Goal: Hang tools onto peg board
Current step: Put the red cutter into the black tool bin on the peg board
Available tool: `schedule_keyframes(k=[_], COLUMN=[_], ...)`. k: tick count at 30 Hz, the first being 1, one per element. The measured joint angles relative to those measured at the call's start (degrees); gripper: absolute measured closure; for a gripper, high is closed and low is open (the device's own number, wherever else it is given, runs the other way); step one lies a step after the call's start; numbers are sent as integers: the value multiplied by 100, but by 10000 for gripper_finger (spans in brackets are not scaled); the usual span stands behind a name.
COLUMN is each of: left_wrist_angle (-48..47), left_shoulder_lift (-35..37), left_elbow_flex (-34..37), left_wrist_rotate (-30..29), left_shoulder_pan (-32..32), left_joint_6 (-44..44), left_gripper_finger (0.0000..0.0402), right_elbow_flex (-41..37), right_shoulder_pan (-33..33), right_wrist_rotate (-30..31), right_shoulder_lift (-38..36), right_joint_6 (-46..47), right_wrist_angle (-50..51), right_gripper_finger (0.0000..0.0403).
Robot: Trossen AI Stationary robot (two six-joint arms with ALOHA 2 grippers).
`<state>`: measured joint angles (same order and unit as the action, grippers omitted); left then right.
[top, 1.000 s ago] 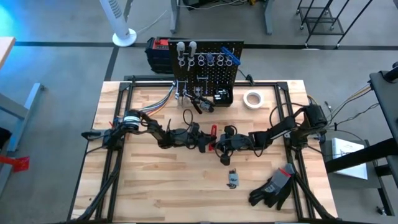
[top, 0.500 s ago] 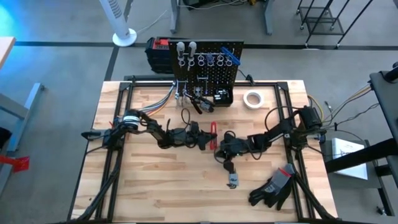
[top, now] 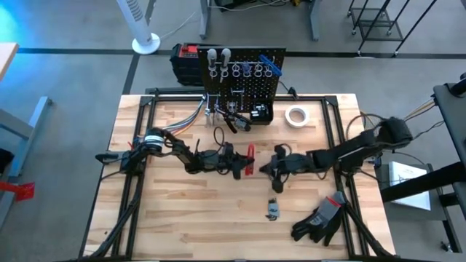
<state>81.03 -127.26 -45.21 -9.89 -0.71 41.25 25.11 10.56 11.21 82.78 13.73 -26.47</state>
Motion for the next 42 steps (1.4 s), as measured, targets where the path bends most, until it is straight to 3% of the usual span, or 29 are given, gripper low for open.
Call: schedule_keyframes(k=[6, 10, 17, 22, 28, 31, 42], left_wrist_angle=[-8, -108, -616, -1183, -1370, -1425, -1420], left_shoulder_lift=[0, 0, 10, 48, 48, 43, 24], left_elbow_flex=[0, -7, -97, -228, -215, -219, -195], left_wrist_rotate=[39, -49, -348, -427, -619, -640, -782], left_shoulder_pan=[-6, -4, -7, -4, -4, -5, -9], left_joint_6=[-454, -582, -626, -26, 239, 267, 330], left_gripper_finger=[373, 373, 373, 373, 373, 373, 373], right_elbow_flex=[-508, -651, -225, 340, 643, 683, 787], right_shoulder_pan=[-256, -333, -262, -227, 47, 94, 9], right_wrist_rotate=[1002, 771, 562, 803, 1709, 1871, 1168], right_shoulder_lift=[-731, -544, 669, 1487, 1858, 1828, 2423], right_joint_6=[612, 733, 527, 88, -625, -882, -535], right_wrist_angle=[-195, -387, -944, -1048, -1012, -1014, -1089], right_gripper_finger=[310, 291, 346, 396, 401, 402, 402])
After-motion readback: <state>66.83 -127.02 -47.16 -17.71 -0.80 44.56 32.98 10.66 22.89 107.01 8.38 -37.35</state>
